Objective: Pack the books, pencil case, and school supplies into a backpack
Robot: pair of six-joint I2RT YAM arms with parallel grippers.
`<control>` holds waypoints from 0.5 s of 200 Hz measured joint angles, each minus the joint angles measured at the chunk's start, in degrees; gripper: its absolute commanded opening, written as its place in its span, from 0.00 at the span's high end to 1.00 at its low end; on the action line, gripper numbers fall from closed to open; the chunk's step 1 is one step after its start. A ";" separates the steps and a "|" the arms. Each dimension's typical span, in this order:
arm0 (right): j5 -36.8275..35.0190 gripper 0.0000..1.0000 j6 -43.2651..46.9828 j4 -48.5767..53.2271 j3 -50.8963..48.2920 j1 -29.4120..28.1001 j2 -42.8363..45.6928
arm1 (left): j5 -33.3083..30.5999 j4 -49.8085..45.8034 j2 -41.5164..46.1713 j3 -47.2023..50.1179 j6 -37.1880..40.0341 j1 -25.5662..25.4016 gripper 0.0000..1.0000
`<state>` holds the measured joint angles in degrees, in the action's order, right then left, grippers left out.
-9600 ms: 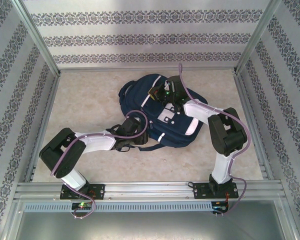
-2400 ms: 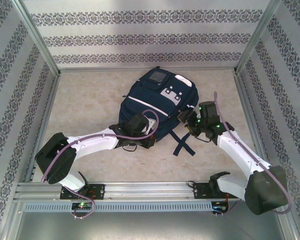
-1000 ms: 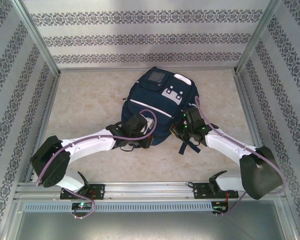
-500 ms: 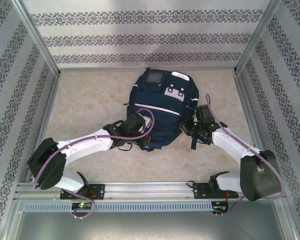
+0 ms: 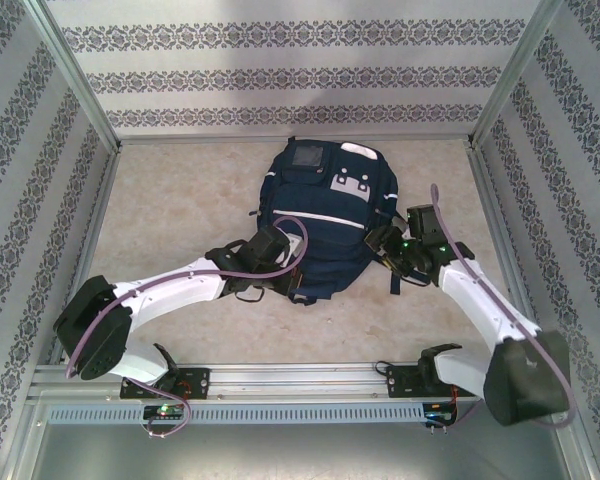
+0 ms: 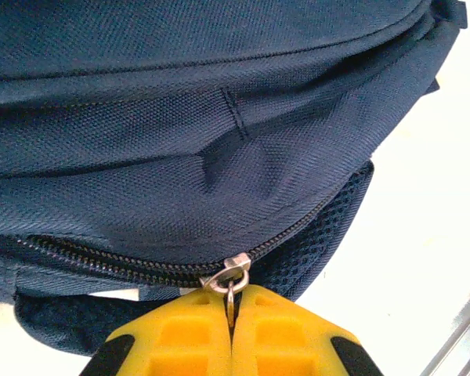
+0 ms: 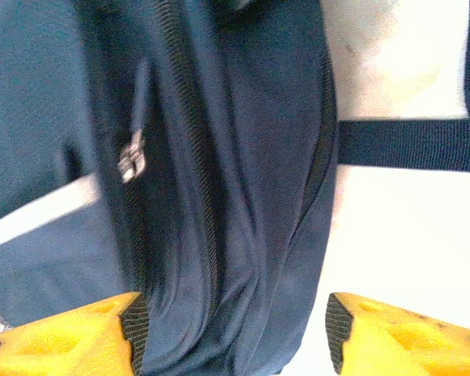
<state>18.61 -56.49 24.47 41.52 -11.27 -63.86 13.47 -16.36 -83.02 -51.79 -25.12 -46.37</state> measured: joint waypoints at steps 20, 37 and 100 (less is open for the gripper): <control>0.74 0.37 -3.65 1.81 -0.26 -2.91 3.96 | 0.90 0.04 -1.75 -1.55 0.02 -1.07 1.00; 1.22 0.37 -7.34 1.90 -1.97 -6.78 7.06 | 1.99 -0.04 -4.33 -4.44 0.11 -2.67 1.00; -1.16 0.37 -17.86 3.21 -6.10 -12.15 12.70 | 4.20 -0.44 -12.13 -14.49 2.49 -7.37 1.00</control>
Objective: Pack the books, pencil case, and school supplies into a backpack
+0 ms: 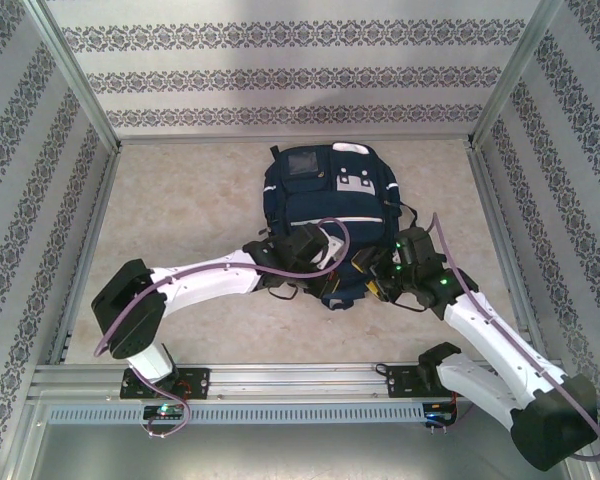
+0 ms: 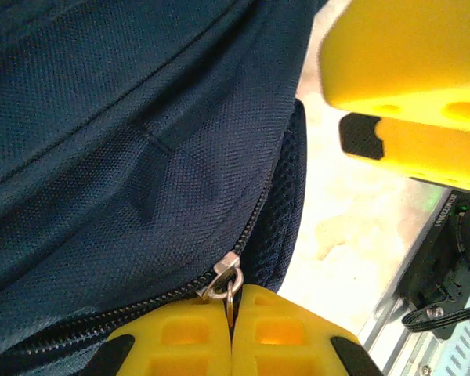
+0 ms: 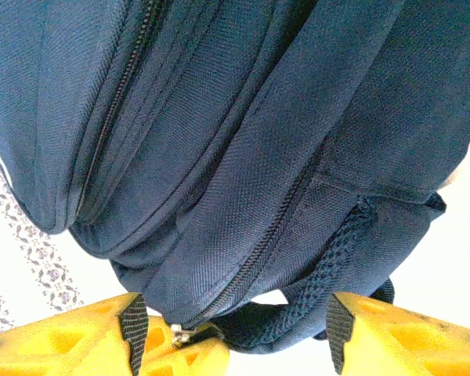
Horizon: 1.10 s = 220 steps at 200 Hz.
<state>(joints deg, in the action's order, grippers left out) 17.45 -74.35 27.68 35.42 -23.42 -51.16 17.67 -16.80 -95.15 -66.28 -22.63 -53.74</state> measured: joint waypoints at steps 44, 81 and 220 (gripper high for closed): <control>-1.79 0.39 -3.02 -2.49 -2.23 0.00 -3.32 | 0.33 -0.52 -0.98 -0.63 1.01 -0.33 1.00; -2.84 0.46 -3.74 -5.31 -2.25 -0.46 -7.89 | 0.33 -0.66 -2.08 -0.83 1.49 -0.35 1.00; -5.79 1.00 1.25 -10.23 -3.06 -0.63 -12.00 | -3.10 0.13 -0.81 1.90 1.70 -0.63 1.00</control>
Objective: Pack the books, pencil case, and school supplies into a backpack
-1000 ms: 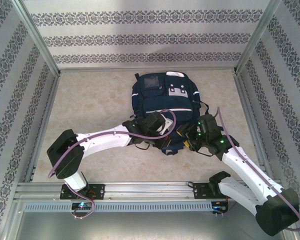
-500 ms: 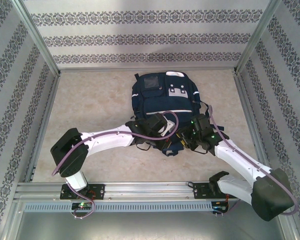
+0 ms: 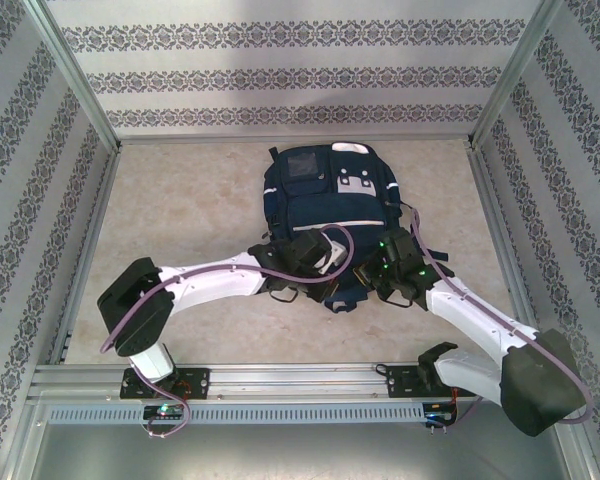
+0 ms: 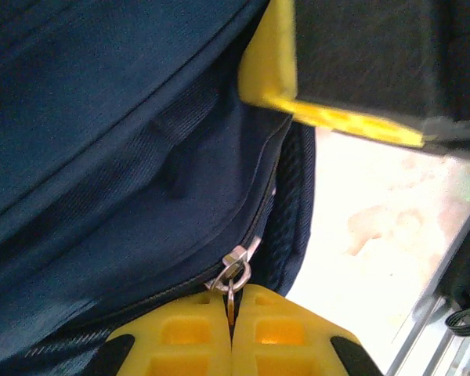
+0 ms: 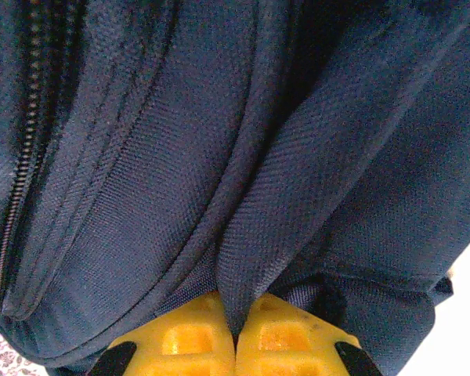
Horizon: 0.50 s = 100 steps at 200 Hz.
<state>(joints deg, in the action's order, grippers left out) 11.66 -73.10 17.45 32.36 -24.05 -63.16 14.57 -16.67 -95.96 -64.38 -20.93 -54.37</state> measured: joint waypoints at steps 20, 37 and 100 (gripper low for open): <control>0.37 1.00 1.11 0.02 -0.26 1.44 0.02 | -0.66 0.76 1.22 1.86 -0.02 0.13 1.00; 0.68 1.00 1.95 0.09 -0.48 2.78 0.17 | -1.16 1.20 2.14 3.15 -0.04 0.50 1.00; 2.56 1.00 6.32 0.98 -0.50 8.87 0.52 | -1.42 2.21 6.43 7.30 -0.13 3.48 1.00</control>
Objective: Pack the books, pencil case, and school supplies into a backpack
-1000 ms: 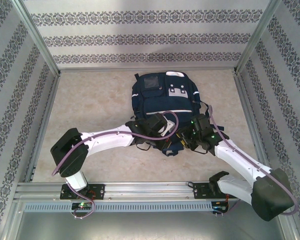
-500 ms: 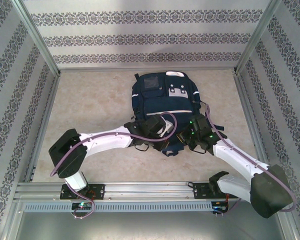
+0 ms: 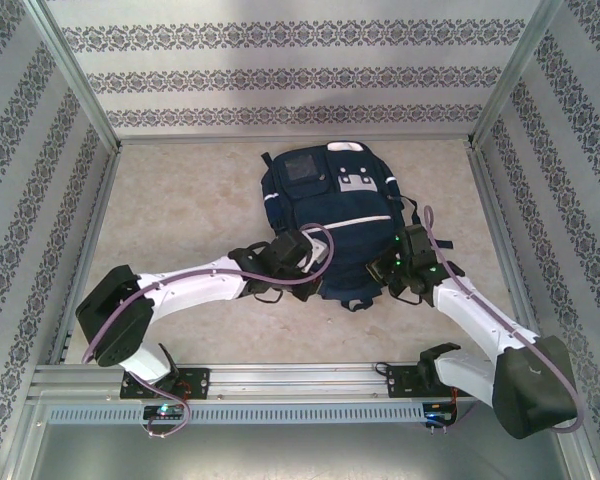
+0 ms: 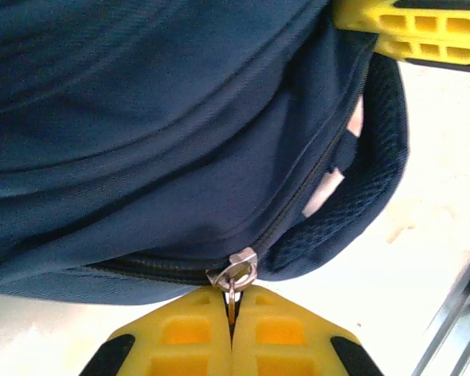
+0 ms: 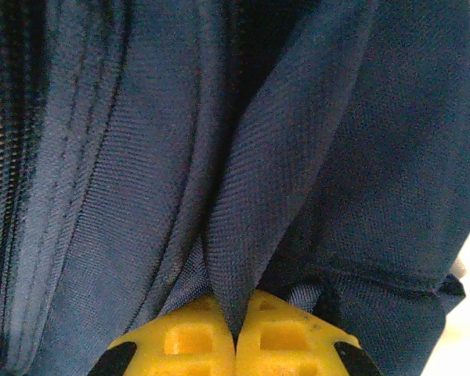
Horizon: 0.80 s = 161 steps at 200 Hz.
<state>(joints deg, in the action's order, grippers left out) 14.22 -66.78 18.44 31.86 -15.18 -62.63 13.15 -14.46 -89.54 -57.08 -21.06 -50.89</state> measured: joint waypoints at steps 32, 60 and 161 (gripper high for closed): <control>1.92 1.00 3.17 1.27 1.42 4.17 -1.88 | 0.37 0.85 0.28 0.85 -0.20 0.76 1.00; 3.19 0.99 6.25 2.91 3.72 6.80 -4.55 | 0.33 1.33 0.31 1.03 -0.50 1.03 1.00; 1.27 0.39 1.38 9.68 7.41 -2.45 7.56 | 2.58 0.68 -0.61 -0.72 -1.46 1.38 1.00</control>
<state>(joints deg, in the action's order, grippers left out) 15.49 -65.41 28.12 39.27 -17.63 -55.07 15.73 -13.78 -90.15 -57.80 -22.52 -49.52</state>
